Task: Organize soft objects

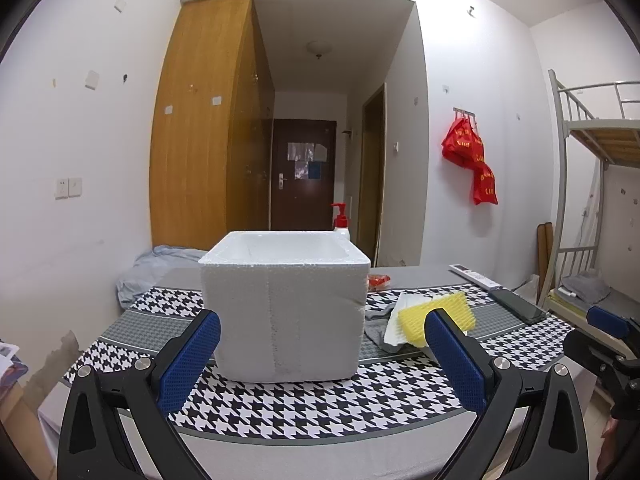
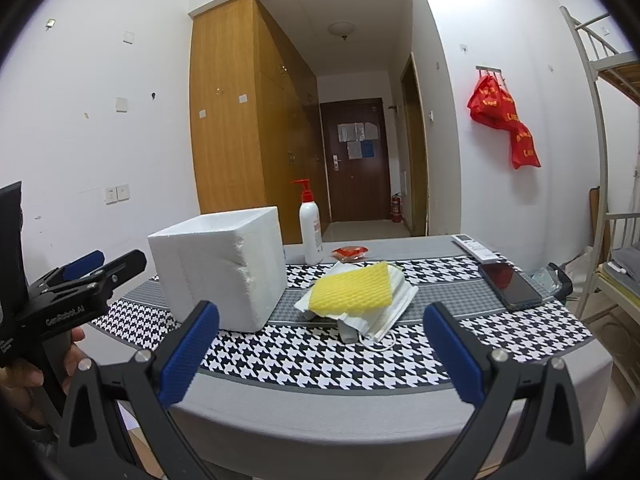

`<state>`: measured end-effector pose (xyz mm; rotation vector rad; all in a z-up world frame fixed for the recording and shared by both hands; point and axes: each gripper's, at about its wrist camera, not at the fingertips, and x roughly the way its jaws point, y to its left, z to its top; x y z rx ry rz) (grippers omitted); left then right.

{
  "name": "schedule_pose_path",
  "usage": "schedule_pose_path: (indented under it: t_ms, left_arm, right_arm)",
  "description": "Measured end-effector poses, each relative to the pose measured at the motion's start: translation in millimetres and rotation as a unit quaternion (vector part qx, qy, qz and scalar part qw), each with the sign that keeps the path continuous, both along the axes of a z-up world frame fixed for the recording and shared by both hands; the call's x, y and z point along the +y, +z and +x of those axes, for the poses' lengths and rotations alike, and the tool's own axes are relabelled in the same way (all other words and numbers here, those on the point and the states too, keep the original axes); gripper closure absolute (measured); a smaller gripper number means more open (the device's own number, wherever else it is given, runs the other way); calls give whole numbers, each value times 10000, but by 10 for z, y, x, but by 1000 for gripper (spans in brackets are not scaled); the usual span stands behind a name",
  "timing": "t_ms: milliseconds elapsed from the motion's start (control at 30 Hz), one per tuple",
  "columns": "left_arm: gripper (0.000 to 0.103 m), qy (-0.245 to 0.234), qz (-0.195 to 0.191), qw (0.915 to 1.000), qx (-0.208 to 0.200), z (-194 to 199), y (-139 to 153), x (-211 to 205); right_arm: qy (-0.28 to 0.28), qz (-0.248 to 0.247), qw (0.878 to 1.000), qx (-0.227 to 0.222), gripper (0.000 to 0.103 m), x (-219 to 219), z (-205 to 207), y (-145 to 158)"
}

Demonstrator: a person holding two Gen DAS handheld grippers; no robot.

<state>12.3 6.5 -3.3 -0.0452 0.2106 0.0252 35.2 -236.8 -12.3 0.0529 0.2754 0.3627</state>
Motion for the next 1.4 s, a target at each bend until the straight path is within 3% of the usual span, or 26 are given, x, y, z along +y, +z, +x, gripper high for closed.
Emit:
schedule_pose_path:
  t_ms: [767,1400]
  left_arm:
    - [1,-237,115,9996,51,223,18,1]
    - [1,-970,230,9930,639,676,-86,-264]
  right_arm:
    - [-43,-21,9998,168,0,41,242,-30]
    - [-231,-83,9982,551,0,-41,705,-200]
